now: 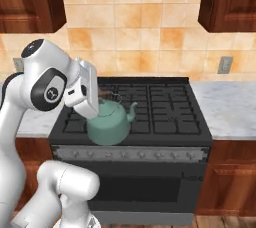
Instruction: The kettle is done boiling. Turn off the stove, then wait for 300 timesteps before moving the kettle to the dining table.
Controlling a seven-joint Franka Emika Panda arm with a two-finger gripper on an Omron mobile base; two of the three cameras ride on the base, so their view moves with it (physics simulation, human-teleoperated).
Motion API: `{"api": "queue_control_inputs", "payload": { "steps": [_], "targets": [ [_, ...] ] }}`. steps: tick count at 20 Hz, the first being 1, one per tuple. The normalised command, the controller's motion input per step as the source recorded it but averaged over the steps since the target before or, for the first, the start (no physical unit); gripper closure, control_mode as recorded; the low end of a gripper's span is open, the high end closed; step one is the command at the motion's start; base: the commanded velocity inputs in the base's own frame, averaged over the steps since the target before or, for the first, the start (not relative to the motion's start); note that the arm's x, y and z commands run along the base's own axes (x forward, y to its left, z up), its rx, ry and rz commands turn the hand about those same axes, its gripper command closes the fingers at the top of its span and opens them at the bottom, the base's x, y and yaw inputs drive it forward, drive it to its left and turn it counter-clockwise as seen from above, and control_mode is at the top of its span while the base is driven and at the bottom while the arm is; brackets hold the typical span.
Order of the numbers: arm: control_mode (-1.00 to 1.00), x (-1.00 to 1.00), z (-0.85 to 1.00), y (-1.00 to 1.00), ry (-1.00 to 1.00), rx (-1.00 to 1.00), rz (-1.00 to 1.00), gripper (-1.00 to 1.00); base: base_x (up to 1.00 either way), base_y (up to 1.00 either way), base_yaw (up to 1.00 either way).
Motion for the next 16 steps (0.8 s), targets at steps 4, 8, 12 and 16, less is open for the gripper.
{"api": "queue_control_inputs", "payload": {
  "steps": [4,8,12,16],
  "targets": [
    [1.0,0.0,0.0,0.0,0.0,0.0,0.0,1.0,-0.27,-0.21,-0.45],
    [1.0,0.0,0.0,0.0,0.0,0.0,0.0,1.0,-0.21,-0.14,-0.49],
    [1.0,0.0,0.0,0.0,0.0,0.0,0.0,1.0,-0.19,-0.22,-0.49],
    [1.0,0.0,0.0,0.0,0.0,0.0,0.0,1.0,-0.14,-0.24,-0.46]
  ]
}}
